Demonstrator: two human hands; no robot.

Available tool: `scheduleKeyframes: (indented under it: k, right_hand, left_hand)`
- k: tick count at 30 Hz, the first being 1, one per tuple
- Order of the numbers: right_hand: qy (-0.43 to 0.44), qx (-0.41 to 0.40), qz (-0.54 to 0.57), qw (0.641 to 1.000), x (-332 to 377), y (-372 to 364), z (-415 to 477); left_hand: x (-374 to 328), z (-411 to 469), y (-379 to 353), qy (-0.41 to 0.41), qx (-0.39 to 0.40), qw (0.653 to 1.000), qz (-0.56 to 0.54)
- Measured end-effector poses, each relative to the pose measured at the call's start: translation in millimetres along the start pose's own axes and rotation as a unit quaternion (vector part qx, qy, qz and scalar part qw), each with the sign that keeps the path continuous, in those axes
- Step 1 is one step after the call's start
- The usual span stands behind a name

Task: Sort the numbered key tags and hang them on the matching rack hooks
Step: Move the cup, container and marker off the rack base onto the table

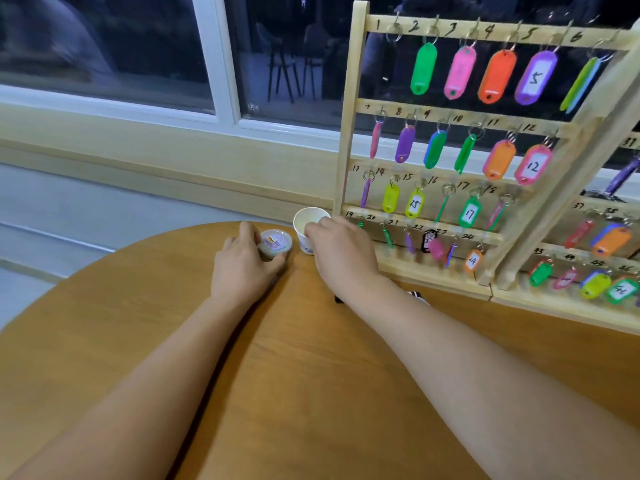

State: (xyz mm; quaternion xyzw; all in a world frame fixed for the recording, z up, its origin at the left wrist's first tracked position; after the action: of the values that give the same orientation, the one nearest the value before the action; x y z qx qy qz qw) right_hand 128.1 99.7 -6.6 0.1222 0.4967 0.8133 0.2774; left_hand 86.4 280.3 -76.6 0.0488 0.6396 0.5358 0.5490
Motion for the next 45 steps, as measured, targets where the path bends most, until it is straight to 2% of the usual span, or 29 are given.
scheduleKeyframes:
  k: [5,14,17,21,24,29,34,38,45]
  right_hand:
    - [-0.027,0.097,-0.019,0.995,2.2,-7.5,12.4]
    - [-0.042,-0.041,0.068,0.996,-15.8,11.1,-21.3]
    - [-0.055,-0.060,0.098,0.992,-24.4,27.1,-49.8]
    - [-0.094,-0.063,0.120,0.986,-44.5,39.2,-103.1]
    - [-0.130,-0.043,0.116,0.984,-57.9,42.7,-143.6]
    - [-0.194,0.048,0.062,0.978,-62.3,43.1,-188.4]
    - [-0.219,0.076,0.070,0.970,-59.0,41.3,-199.6]
    - [-0.213,0.063,0.109,0.969,-48.9,36.1,-189.2]
    - [-0.166,-0.010,0.197,0.966,-14.1,13.2,-126.5]
  left_hand:
    - [-6.4,13.3,-10.2,-0.032,0.014,0.999,0.004]
    - [-9.5,19.2,-14.2,-0.056,0.027,0.998,0.022]
    - [-11.3,12.0,-8.8,-0.046,0.021,0.999,0.009]
    - [-19.9,-19.5,-0.1,-0.087,0.004,0.996,0.016]
    - [-35.8,-51.3,-1.6,-0.147,0.041,0.988,0.020]
    - [-60.5,-94.5,-22.1,-0.241,0.138,0.960,0.024]
    - [-71.0,-101.5,-30.1,-0.286,0.128,0.947,0.066]
    - [-63.3,-99.1,-16.8,-0.277,0.112,0.953,0.056]
    - [12.2,-77.7,46.8,-0.186,0.029,0.981,0.044]
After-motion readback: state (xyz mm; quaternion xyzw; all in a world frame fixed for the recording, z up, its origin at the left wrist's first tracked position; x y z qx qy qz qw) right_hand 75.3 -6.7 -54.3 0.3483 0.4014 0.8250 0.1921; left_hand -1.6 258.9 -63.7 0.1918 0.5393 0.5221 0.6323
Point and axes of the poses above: each hand's wrist, its own z-axis towards the middle knuckle, its own y-axis out of the back of the hand, x = y × z, the point moved 3 cm from there along z, towards the middle knuckle, and after that the axes turned 14 degrees about y, right-handed, at the moved point
